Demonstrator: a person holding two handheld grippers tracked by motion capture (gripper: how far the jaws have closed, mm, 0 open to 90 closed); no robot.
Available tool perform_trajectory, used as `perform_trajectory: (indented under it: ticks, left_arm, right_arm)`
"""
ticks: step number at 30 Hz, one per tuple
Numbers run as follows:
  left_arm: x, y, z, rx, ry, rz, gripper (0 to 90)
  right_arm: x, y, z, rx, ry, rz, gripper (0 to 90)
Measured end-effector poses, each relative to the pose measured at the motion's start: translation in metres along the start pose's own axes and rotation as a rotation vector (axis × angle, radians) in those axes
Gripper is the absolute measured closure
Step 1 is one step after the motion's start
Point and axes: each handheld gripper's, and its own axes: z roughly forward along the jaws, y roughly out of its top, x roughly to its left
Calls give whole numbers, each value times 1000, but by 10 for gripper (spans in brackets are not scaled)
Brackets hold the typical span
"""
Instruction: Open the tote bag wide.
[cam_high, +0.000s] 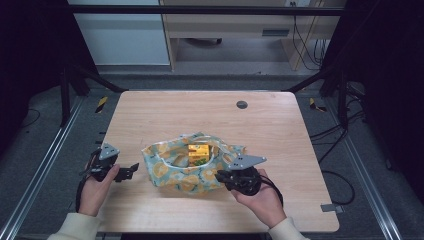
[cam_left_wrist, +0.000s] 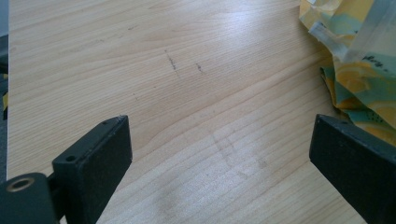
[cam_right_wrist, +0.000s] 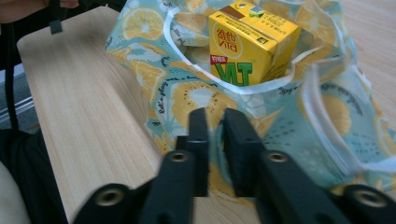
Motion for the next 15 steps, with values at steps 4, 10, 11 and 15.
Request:
perform_trajectory:
  ticks: [4, 10, 11, 15]
  left_arm:
    - [1, 0, 0, -6, 2, -7, 55]
    - [1, 0, 1, 0, -1, -3, 55]
    - [0, 0, 1, -2, -1, -3, 55]
    - [0, 0, 2, 4, -3, 2, 55]
  right_arm:
    - [1, 9, -4, -1, -24, -5, 571]
    - [-13, 39, -8, -18, -73, -9, 455]
    - [-18, 43, -6, -13, -83, -4, 453]
    - [-40, 53, 7, 26, -133, 13, 450]
